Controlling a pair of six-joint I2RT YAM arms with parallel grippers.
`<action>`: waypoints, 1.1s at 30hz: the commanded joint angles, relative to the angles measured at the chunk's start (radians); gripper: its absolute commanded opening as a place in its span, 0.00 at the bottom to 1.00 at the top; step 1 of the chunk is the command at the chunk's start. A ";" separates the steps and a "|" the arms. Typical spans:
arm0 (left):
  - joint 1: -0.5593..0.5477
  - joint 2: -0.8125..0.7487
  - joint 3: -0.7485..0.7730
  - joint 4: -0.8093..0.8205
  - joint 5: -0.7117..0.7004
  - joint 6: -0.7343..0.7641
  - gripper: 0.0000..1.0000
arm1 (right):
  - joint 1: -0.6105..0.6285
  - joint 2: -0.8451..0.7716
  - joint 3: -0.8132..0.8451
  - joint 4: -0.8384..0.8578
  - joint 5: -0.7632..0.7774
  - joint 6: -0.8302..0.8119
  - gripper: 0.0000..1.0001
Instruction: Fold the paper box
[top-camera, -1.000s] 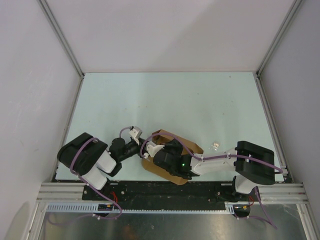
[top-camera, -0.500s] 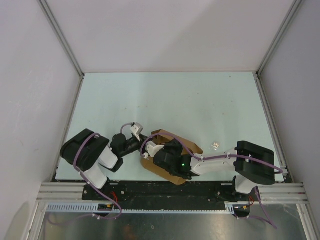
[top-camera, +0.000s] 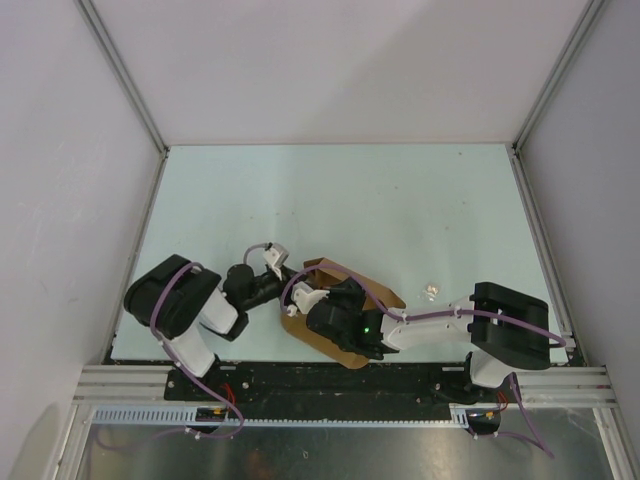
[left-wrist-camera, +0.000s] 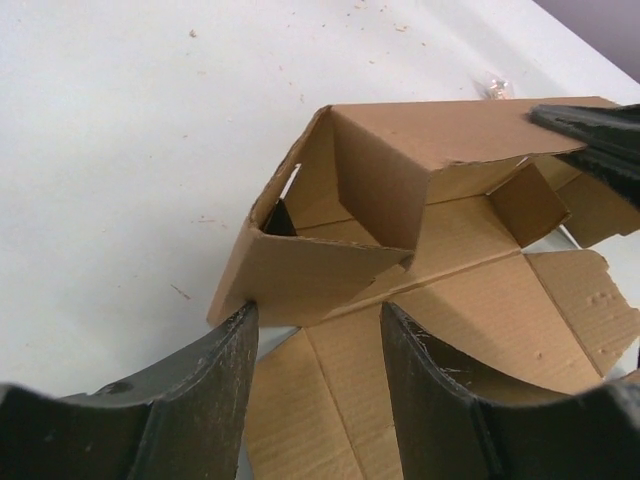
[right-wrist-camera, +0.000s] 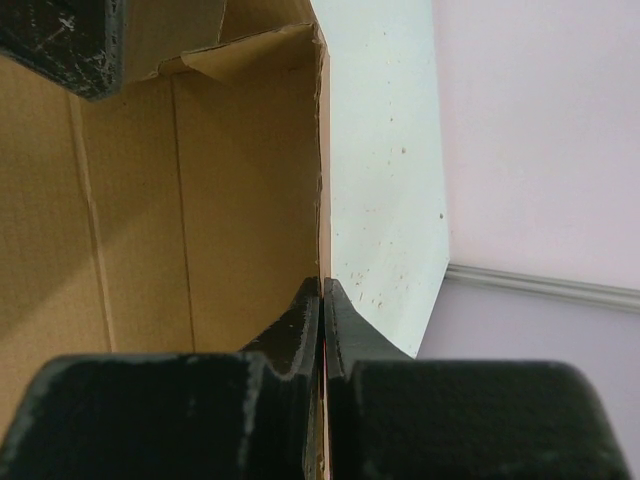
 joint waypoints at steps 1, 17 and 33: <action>0.002 -0.083 -0.046 0.360 0.041 0.005 0.57 | 0.015 -0.004 0.002 0.021 -0.036 0.053 0.02; 0.111 -0.147 -0.109 0.356 0.042 -0.016 0.62 | 0.000 -0.023 -0.004 0.009 -0.100 0.041 0.02; 0.120 0.027 0.059 0.363 0.214 -0.008 0.61 | -0.011 -0.030 -0.030 0.041 -0.108 0.009 0.04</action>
